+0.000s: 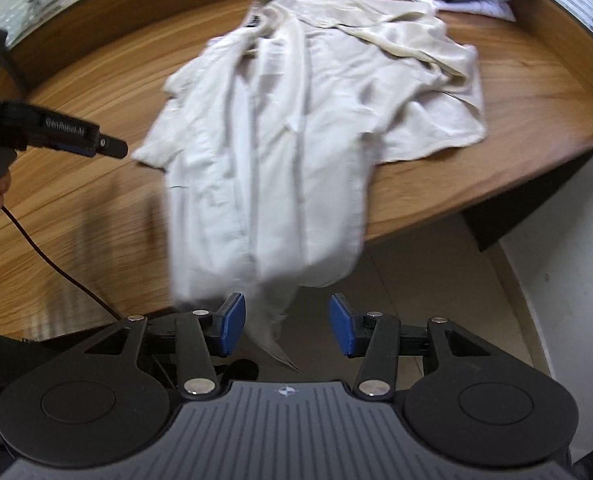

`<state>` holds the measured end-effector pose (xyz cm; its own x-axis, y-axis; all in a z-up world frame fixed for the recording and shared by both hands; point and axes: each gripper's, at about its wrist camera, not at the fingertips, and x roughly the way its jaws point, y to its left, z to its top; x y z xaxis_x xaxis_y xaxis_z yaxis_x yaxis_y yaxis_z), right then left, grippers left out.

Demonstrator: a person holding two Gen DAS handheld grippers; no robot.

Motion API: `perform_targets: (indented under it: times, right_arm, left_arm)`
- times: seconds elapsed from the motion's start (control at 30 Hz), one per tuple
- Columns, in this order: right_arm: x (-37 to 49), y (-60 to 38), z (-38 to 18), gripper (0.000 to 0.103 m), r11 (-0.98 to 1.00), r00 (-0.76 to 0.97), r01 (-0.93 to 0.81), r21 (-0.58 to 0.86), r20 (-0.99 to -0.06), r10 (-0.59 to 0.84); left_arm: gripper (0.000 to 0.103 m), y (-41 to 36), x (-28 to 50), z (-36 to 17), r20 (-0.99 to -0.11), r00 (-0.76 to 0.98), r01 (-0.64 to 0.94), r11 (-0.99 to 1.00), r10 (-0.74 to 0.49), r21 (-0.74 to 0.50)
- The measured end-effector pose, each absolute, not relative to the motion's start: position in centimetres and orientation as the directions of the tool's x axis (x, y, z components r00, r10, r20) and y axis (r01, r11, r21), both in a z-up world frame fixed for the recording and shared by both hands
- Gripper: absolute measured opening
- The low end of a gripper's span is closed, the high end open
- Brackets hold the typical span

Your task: Fold clothes

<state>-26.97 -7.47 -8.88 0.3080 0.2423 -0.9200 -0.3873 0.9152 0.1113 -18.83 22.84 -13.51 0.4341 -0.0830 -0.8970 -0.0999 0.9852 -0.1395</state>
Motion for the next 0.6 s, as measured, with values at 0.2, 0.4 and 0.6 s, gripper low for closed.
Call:
perform_targets:
  times: [0.2,0.4,0.6]
  right_arm:
    - [-25.4,-10.4,-8.4,0.055,0.917,0.327,-0.393,0.077,-0.920,0.217]
    - [-24.5,-13.0,-8.7,0.055,0.920,0.334,-0.386,0.070,-0.919,0.210]
    - [-23.9,-14.3,-9.3,0.055,0.912,0.321,-0.404,0.074,-0.922,0.217]
  left_arm:
    - [0.049,21.6,-16.9,-15.2,-0.910,0.411,-0.141,0.983,-0.049,-0.117]
    - [0.023,20.4,-16.7,-15.9,-0.912,0.408,-0.172,0.984,0.037,-0.037]
    - [0.013,20.4,-17.4,-15.7,-0.897,0.406,-0.256,0.964,0.173,0.070]
